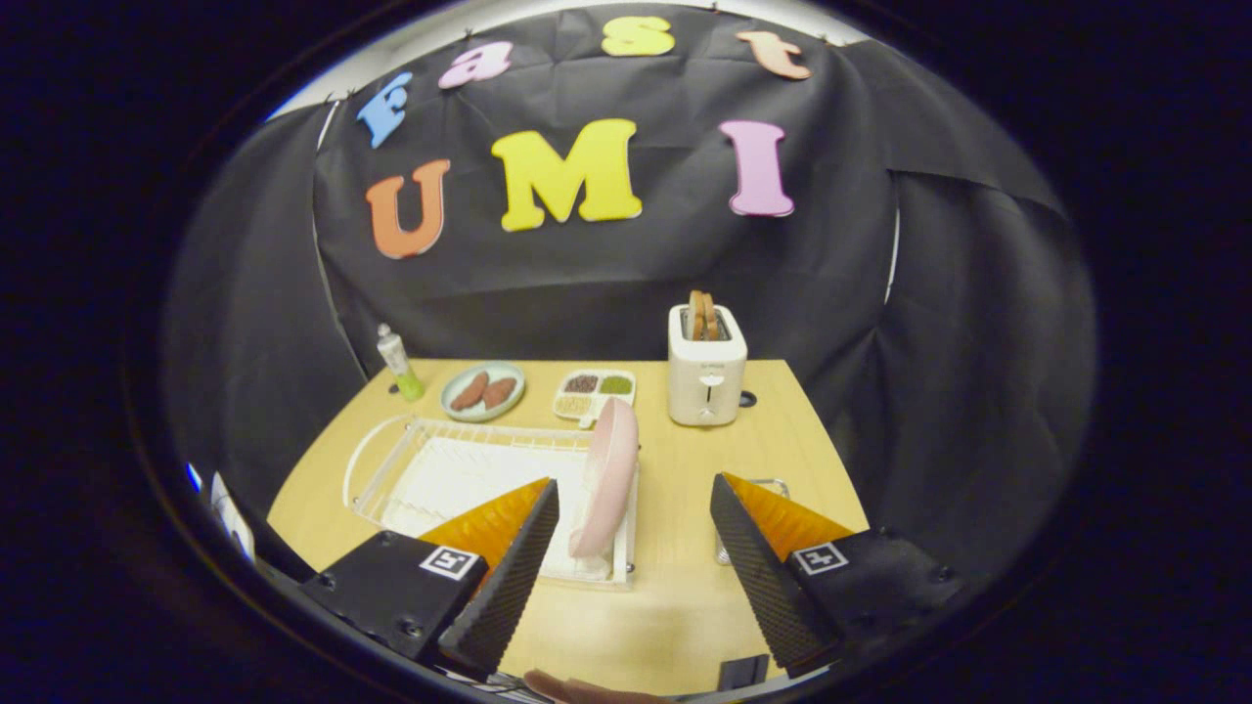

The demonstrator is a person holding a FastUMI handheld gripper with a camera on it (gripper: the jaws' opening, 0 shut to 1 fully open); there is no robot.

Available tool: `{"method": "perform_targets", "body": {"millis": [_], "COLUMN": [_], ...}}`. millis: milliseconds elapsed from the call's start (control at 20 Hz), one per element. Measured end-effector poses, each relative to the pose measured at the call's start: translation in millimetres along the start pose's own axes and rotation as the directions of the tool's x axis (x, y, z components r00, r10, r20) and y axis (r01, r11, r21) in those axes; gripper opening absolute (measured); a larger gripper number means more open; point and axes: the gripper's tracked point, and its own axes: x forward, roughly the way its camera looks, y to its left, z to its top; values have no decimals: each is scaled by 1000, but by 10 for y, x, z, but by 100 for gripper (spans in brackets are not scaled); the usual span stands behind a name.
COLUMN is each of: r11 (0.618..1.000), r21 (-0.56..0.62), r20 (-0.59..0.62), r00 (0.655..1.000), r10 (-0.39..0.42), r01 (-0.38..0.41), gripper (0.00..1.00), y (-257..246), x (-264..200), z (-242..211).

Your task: Take the plate from the dish rack, then take the spoon from the basket and place it into the plate.

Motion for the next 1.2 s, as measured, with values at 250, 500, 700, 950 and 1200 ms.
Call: {"method": "perform_targets", "body": {"millis": [250,500,700,950,1200], "r11": [996,991,987,999,998], "r21": [-50,-58,-128,-41,42], "r20": [-246,-450,-582,-619,-621], "r00": [965,883,799,785,784], "r10": [-89,-136,-153,-28,-6], "r01": [79,123,95,3,41], "gripper": [99,81,71,69,38], "y": [72,59,-27,70,113], "x": [446,766,845,1078,1141], "z": [139,241,187,89,39]}}
